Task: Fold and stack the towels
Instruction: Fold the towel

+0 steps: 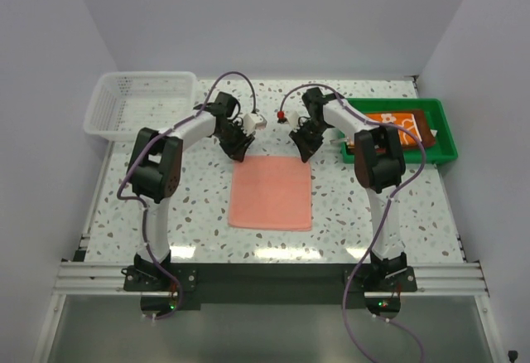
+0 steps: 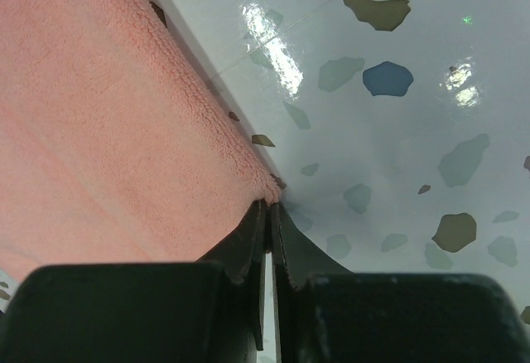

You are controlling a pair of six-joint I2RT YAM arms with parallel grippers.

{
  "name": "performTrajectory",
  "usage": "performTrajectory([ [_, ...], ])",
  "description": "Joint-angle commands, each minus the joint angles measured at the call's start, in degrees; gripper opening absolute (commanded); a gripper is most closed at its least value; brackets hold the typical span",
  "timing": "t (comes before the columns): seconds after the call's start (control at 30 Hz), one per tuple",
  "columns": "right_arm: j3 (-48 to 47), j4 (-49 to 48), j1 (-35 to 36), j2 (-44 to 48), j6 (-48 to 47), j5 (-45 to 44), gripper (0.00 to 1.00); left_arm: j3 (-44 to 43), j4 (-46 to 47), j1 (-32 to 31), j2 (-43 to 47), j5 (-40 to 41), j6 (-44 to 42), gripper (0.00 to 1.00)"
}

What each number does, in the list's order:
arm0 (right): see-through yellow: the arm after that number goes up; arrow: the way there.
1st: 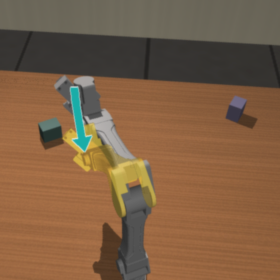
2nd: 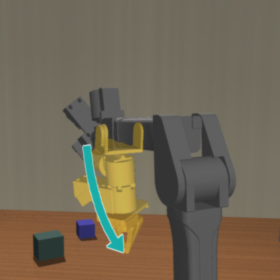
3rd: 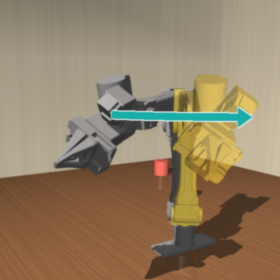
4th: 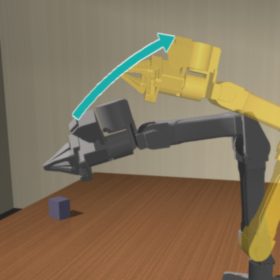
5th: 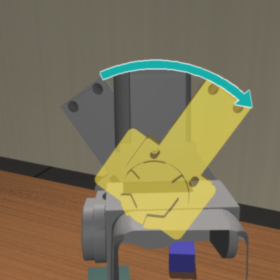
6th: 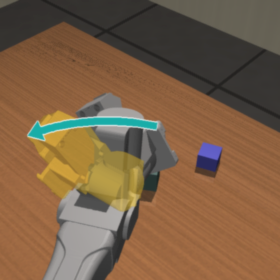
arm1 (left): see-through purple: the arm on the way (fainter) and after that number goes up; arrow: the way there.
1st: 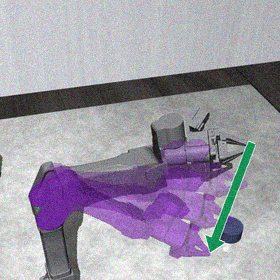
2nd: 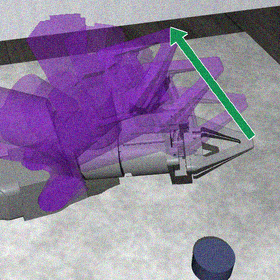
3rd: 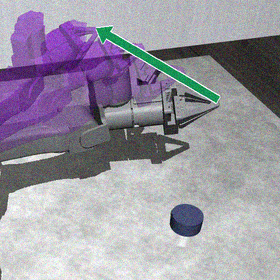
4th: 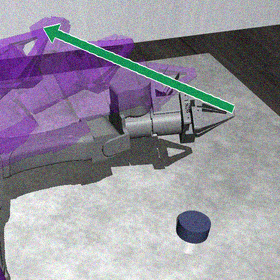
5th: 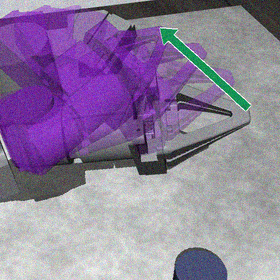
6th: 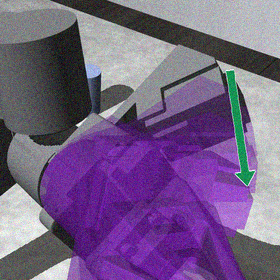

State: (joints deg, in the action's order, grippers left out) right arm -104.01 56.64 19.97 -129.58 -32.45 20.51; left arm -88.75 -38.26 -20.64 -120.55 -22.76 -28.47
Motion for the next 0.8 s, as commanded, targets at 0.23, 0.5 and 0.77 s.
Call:
performTrajectory([
  [0.23,1.09,1.01,0.51,-1.03,-0.69,-1.35,0.0,-3.53,-5.06,0.17,-4.95,2.55,-2.2,0.22],
  [0.5,-1.11,-0.21,0.51,0.99,0.63,-4.16,0.0,-8.98,-5.08,0.25,-6.19,1.4,-3.96,0.0],
  [0.77,-1.38,-7.51,0.69,8.63,4.93,-9.7,0.0,-5.93,3.8,0.6,2.24,8.0,-2.56,0.0],
])
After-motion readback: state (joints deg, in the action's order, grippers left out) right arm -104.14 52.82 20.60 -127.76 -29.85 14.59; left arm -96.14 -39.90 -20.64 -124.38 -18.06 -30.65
